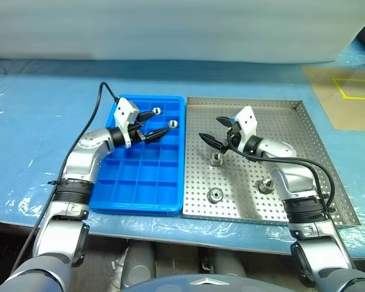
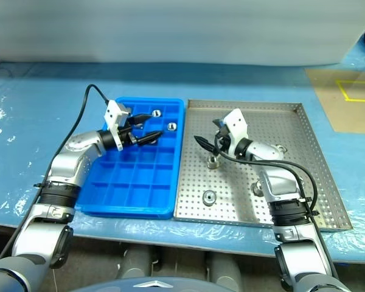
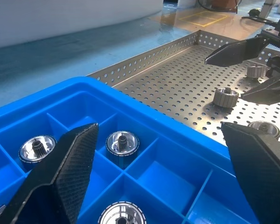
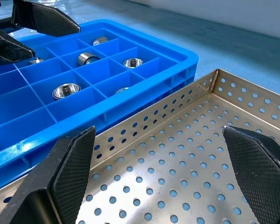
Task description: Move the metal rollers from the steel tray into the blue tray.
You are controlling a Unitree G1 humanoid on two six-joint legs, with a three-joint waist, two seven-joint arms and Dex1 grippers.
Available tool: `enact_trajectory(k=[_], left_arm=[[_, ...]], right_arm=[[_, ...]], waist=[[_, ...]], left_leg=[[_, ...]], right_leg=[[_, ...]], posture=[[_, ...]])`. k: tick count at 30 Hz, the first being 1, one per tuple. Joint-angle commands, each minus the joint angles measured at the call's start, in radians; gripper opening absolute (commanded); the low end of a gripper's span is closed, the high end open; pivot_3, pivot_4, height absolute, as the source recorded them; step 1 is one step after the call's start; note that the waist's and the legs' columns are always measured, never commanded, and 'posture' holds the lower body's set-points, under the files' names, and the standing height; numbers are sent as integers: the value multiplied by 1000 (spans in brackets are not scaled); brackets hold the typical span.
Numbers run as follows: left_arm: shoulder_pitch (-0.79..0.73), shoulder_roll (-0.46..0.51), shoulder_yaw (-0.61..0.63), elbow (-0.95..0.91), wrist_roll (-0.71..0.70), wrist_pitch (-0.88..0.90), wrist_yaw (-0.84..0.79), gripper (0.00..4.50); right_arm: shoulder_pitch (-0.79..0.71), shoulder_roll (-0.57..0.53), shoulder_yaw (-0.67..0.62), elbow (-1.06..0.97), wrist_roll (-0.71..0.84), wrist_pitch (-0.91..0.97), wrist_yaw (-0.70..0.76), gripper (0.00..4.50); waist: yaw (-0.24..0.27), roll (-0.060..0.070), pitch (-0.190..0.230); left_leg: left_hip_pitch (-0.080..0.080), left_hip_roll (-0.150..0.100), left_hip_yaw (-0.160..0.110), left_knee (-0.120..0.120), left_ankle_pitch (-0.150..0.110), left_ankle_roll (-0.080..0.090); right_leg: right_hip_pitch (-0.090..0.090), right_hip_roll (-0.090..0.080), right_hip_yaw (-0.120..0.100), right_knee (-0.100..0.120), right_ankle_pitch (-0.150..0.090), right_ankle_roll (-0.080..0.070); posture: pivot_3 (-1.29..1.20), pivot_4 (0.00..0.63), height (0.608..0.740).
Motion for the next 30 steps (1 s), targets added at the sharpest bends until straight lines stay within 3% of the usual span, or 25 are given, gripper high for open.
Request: enact_trajectory(k=[1, 11, 16, 20, 25, 30], left_arm=[[-5, 0, 14, -41, -13, -1, 4, 4439], [-16, -5, 11, -44, -15, 3, 0, 4439], [-90, -54, 7, 5, -20, -16, 0, 4439], [-220, -137, -38, 186, 49, -136, 0, 4439], [-423, -242, -100, 554, 171, -356, -13, 4439], [-593, -379, -122, 855, 263, -466, 45, 4439]], right_arm=[[-14, 1, -12, -35, 17, -14, 1, 4500], [-12, -1, -17, -40, 16, -15, -8, 4500], [-7, -37, -45, -62, 24, -2, -4, 4500], [5, -75, -92, -82, 35, 9, -21, 4500], [62, -124, -215, -173, 78, 66, -71, 4500], [201, -169, -344, -327, 100, 127, -139, 4500]], waist=[[0, 0, 0], [0, 0, 0], [1, 0, 0], [2, 0, 0], [-11, 0, 0], [-38, 0, 0]], left_leg=[[0, 0, 0, 0, 0, 0], [0, 0, 0, 0, 0, 0], [-1, 0, 0, 0, 0, 0], [-1, -1, 0, 2, 0, 0], [0, -2, 1, 3, -1, 2], [-1, -7, 1, 4, -3, 11]], right_leg=[[0, 0, 0, 0, 0, 0], [0, 0, 0, 0, 0, 0], [0, 0, 0, 0, 0, 0], [1, 0, 1, -1, 1, 2], [3, -1, 3, -4, 4, 5], [3, -1, 4, -6, 6, 9]], posture=[[-89, 150, 740], [-107, 150, 740], [-143, 150, 740], [-198, 150, 740], [-315, 150, 740], [-486, 150, 740]])
